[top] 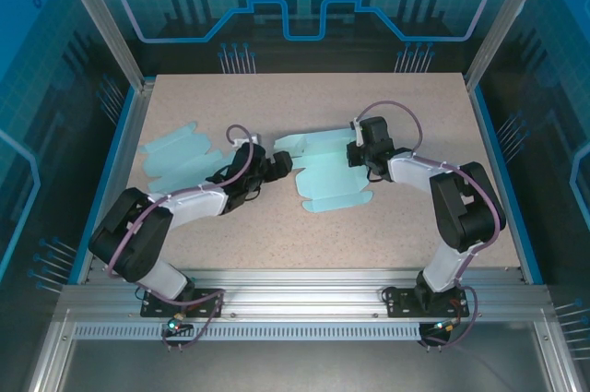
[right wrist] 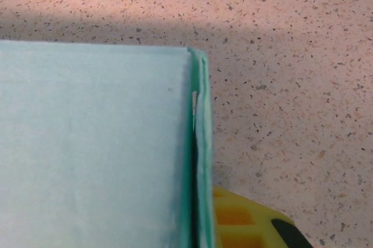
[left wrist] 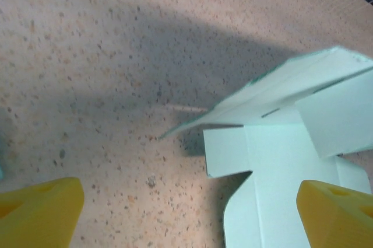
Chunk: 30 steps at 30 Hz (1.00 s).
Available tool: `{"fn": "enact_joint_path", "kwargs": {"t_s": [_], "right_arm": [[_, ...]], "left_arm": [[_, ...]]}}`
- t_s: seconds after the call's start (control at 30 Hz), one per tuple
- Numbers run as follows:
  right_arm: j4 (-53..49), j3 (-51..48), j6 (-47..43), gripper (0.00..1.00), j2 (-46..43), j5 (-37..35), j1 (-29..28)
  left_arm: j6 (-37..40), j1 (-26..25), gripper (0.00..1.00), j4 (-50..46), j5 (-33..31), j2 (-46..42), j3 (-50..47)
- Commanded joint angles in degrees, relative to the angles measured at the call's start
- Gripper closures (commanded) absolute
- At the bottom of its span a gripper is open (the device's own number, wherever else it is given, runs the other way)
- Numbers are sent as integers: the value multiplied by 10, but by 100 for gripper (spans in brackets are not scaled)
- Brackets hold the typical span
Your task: Fold the paper box
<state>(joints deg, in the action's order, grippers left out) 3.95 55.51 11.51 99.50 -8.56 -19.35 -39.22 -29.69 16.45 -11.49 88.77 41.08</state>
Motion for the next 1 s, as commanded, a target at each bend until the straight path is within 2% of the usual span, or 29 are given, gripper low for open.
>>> {"fn": "enact_joint_path", "kwargs": {"t_s": [0.0,0.3,0.6,0.77,0.97], "right_arm": [[11,1,0,89,-13,8,-4],[11,-1,0,89,-18,10,-4],[12,-3,0,89,-24,11,-4],[12,-3,0,89,-23,11,-4],[13,-3,0,89,-21,14,-4]], "left_arm": [[-60,-2,6,72,71,13,-27],[-113,-8,9,238,148,131,-13],[-122,-12,9,280,157,210,34],[-104,-17,22,317,162,221,43],[-52,-25,32,293,116,181,41]]}}
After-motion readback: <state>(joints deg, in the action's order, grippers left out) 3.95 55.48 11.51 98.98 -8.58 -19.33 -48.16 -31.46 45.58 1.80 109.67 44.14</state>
